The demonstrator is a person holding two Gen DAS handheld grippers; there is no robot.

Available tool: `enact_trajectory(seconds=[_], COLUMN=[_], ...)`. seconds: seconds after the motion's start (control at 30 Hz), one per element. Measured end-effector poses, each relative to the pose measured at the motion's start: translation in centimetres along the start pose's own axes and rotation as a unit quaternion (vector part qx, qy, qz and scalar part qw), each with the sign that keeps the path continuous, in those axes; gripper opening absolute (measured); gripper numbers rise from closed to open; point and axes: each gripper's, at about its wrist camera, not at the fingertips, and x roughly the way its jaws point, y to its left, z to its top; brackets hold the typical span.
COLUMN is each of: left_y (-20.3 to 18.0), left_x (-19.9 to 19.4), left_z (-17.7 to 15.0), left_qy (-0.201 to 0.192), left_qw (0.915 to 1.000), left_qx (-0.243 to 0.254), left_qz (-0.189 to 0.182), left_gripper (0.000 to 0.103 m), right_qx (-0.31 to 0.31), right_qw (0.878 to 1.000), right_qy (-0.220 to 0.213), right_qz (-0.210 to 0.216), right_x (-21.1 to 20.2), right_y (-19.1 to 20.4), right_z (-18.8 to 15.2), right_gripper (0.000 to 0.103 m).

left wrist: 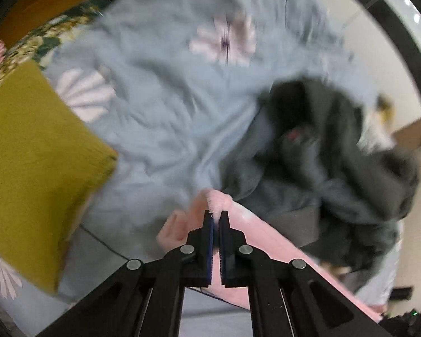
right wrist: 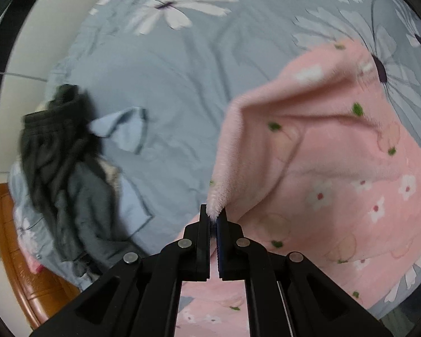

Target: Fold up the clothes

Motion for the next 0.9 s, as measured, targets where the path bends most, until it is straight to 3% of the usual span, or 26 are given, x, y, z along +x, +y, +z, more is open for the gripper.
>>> enact_trajectory(seconds=[0.13,0.27,0.4,0.5,0.7,0.9], left_y=[-0.9,-2.7,-4.4,-3.1,6.9,14.3], left_x=[-2.7,-3.1,-5.2,-6.7,-8.1,-7.6], left_z=[2.1,5.9,7.0,5.1,-3.1,-9.5], left_qy=[-0.029,-0.051,-0.08,-0.082,-0.047,0.007], left_qw=[0.9991,0.9972,0.9924,0.9926,0.9977,0.9903], left_qx=[0.03,0.048,0.071,0.068,-0.043,-0.137], left_qz=[0.002,-0.024,-0.06,-0.058,-0.025,0.021], left_gripper=[0.003,0.003,0.003,0.003,0.004,0.004], right_qx=[-0.028,-0.05,-0.084,-0.085,-0.047,-0.024], right_qw=[0.999,0.997,0.994,0.994,0.998,0.998], right_qy=[-0.032,-0.044,-0.049,-0.044,-0.003,0.055], right_qz=[0.028,0.045,0.052,0.055,0.036,-0.01], right_x=[-2.8,-3.1,-4.2,-4.6,-5.9,-4.7], right_y=[1.8,4.5,5.9,4.3,-3.9,-9.8], right_z=[1.4,3.9,3.5,1.6,-5.0,-10.5], right_gripper=[0.003,0.003,0.003,0.003,0.003,0.003])
